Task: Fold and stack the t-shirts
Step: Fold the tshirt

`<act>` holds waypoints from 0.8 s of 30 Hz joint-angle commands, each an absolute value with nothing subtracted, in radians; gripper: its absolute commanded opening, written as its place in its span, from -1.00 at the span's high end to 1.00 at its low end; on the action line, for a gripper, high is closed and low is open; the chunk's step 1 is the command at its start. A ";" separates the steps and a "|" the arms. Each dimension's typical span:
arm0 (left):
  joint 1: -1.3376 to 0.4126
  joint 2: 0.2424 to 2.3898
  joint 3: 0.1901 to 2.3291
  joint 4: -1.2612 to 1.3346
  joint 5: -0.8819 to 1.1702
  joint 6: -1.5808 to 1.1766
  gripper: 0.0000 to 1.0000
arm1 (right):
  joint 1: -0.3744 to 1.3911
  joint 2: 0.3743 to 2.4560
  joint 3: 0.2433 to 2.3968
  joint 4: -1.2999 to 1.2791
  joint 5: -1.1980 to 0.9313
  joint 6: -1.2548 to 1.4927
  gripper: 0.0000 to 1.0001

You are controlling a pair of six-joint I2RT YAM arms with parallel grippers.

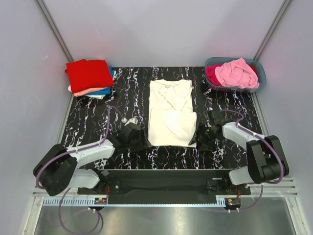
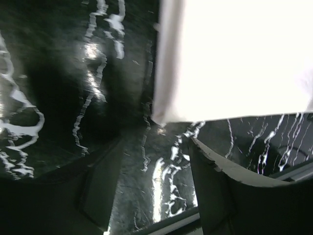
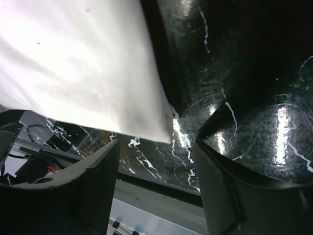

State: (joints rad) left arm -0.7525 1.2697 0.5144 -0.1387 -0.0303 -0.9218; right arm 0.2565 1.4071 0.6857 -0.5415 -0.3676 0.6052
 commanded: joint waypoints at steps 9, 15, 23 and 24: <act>-0.689 1.344 0.463 0.041 0.021 -0.920 -0.01 | 0.262 1.497 0.641 -0.422 -0.351 0.647 -0.05; -0.689 1.358 0.449 0.058 0.023 -0.923 0.03 | 0.261 1.522 0.632 -0.408 -0.328 0.647 0.05; -0.689 1.348 0.419 0.064 0.035 -0.936 0.04 | 0.261 1.486 0.637 -0.439 -0.272 0.652 0.06; -0.689 1.348 0.417 0.066 0.035 -0.936 0.04 | 0.262 1.483 0.637 -0.440 -0.267 0.653 0.04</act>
